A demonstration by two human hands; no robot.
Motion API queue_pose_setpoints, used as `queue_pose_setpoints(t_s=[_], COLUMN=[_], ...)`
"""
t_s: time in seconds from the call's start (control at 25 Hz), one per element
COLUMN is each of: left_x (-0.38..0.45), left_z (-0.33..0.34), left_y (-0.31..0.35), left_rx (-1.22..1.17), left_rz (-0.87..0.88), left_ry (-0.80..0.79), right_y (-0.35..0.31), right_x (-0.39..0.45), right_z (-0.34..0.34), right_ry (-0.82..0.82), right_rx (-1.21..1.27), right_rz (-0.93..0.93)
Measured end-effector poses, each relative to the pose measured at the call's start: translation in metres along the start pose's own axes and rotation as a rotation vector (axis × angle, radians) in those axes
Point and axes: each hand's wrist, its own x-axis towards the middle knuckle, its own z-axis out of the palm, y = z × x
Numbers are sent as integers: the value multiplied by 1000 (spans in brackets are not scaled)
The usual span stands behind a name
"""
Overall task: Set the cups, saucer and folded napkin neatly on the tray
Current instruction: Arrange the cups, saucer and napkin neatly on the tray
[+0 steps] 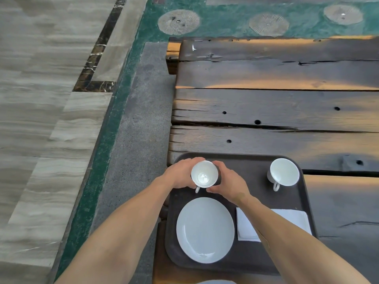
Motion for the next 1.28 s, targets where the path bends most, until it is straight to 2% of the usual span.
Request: queue_pose_setpoints(t_s=[0.6,1.28], left_x=[-8,-9], left_z=[19,11], left_y=[-2,-3], left_rx=[-101,-42], left_rz=[-80,-83], left_ry=[124,82], right_y=[0,-2], right_x=[2,0], right_z=[-2,-1], right_ry=[-10,-7], right_rx=[-29,-30], right_rz=[-59,-50])
